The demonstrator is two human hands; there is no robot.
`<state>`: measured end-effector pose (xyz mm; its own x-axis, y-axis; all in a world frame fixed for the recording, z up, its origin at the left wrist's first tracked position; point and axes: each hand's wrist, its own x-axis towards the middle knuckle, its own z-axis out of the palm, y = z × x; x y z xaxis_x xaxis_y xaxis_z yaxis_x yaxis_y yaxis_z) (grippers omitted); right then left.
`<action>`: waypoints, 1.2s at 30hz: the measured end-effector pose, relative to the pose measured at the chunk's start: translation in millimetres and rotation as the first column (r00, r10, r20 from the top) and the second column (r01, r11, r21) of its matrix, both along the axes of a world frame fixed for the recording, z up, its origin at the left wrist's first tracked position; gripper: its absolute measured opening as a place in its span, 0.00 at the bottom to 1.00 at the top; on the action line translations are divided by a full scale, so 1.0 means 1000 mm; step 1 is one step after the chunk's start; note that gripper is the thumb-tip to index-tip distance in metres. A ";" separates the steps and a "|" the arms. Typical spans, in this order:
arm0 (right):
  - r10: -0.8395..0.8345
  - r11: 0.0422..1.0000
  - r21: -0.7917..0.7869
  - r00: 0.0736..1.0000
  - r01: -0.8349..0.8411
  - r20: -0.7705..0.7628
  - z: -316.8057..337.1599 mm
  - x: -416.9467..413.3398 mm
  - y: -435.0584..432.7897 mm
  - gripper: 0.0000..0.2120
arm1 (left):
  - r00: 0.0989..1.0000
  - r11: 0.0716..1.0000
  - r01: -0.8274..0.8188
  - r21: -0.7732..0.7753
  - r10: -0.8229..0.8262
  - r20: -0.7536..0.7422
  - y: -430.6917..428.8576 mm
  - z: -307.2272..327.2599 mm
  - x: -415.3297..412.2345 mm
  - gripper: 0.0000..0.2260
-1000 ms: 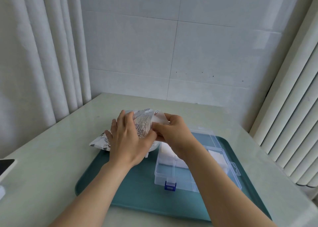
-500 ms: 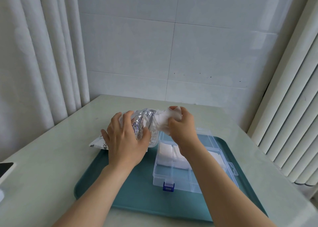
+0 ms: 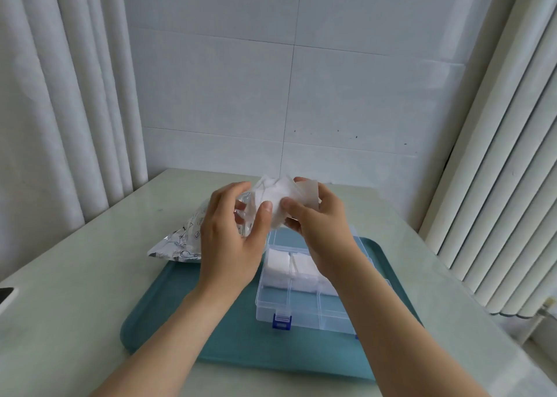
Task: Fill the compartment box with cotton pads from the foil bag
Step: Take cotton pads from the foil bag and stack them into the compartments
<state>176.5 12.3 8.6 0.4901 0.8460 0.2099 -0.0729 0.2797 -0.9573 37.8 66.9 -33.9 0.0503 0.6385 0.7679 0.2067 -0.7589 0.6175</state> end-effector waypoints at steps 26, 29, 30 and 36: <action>-0.294 0.956 0.061 0.933 0.288 0.208 -0.029 0.033 -0.051 0.08 | 0.796 0.537 0.604 -0.589 -0.365 0.483 -0.024 -0.003 0.019 0.07; -0.200 0.979 0.097 0.944 0.181 0.262 -0.026 0.033 -0.054 0.05 | 0.805 0.533 0.593 -0.603 -0.413 0.427 -0.022 -0.004 0.018 0.07; -0.174 0.983 0.108 0.939 0.148 0.296 -0.025 0.032 -0.054 0.04 | 0.803 0.526 0.595 -0.609 -0.433 0.410 -0.023 -0.004 0.018 0.08; -0.105 0.993 0.024 0.784 0.114 0.612 -0.029 0.028 -0.054 0.05 | 0.756 0.417 0.629 -0.656 -0.524 0.392 -0.019 -0.001 0.016 0.11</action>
<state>205.0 -41.3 -20.1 0.3527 0.7996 0.4861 0.5589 0.2365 -0.7948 53.5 48.1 -34.9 0.5779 0.8104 0.0960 -0.2101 0.0341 0.9771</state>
